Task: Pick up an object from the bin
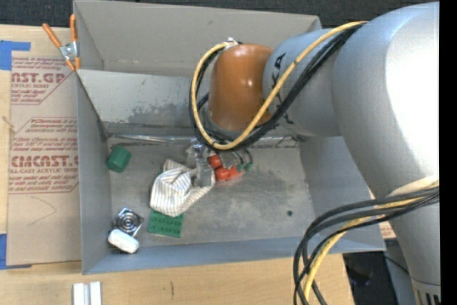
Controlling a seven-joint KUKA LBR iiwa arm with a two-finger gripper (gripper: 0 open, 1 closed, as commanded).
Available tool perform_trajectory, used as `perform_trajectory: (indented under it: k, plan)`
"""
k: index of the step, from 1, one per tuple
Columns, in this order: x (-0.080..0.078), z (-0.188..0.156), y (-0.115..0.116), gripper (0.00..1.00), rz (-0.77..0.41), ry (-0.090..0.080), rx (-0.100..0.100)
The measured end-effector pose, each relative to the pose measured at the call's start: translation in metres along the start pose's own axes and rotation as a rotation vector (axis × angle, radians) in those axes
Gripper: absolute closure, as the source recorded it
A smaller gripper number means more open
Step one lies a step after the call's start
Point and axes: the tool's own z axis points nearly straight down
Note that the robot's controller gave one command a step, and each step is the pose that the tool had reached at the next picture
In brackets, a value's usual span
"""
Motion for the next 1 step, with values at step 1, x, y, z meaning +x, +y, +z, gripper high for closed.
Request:
perform_trajectory:
  k: [1]
  plan:
    - [0.0,0.0,0.0,1.0,0.0,0.0,0.0]
